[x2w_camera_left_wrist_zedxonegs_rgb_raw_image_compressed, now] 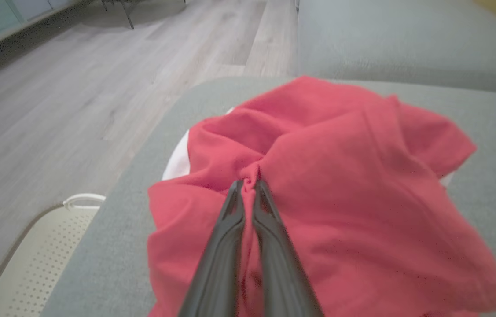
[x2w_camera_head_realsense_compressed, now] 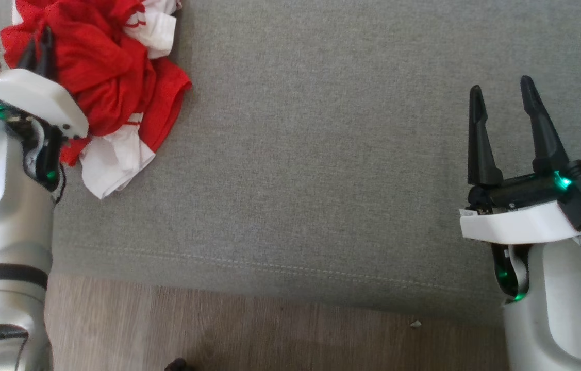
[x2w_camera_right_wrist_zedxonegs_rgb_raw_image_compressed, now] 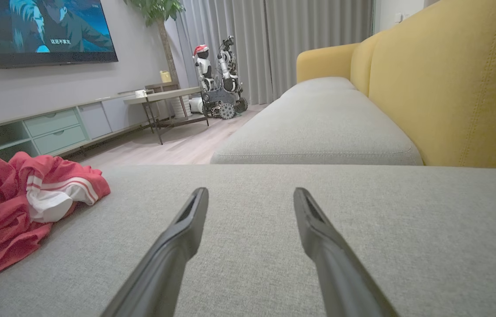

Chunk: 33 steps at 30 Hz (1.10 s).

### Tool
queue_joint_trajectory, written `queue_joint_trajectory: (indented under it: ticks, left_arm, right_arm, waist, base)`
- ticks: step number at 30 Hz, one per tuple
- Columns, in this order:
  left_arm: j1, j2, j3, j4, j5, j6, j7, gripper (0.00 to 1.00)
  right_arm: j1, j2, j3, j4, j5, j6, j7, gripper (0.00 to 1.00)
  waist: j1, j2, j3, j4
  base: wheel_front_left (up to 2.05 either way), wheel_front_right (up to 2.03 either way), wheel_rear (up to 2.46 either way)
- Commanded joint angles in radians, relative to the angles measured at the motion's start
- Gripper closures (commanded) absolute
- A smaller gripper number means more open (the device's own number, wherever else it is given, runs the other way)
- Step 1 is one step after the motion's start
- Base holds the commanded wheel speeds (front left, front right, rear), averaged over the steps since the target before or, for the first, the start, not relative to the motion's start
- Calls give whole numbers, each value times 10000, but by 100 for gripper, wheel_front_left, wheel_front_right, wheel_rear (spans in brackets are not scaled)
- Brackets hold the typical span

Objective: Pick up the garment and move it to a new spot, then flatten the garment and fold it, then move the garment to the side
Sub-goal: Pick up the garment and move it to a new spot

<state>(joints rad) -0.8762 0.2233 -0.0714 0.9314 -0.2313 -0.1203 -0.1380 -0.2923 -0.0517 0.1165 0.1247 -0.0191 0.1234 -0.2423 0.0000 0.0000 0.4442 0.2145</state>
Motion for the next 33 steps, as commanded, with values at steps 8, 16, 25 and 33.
queue_joint_trajectory:
  ticks: [8, 16, 25, 33]
  left_arm:
    - [-686, 814, 947, -1579, -538, 65, -1176, 100]
    - [-887, 785, 1500, -3986, -1272, 36, -1048, 100]
    - [-895, 337, 1294, -6675, -1988, 263, 923, 100]
    - [-597, -299, 872, -8591, -2395, 793, 2366, 100]
  right_arm:
    - [-78, 15, 378, 68, 429, 73, -168, 0]
    - [133, 15, 720, 128, 1159, 73, -191, 0]
    - [284, 15, 948, -128, 1982, 73, -193, 0]
    - [273, 15, 932, -384, 2351, 73, -194, 0]
  waist:
    - [0, 0, -915, -148]
    - [0, 0, -1959, -472]
    - [0, 0, -2647, -1353]
    - [0, 0, -2649, -2407]
  base:
    - [0, 0, 0]
    - [0, 0, 0]
    - [0, 0, 0]
    - [0, 0, 0]
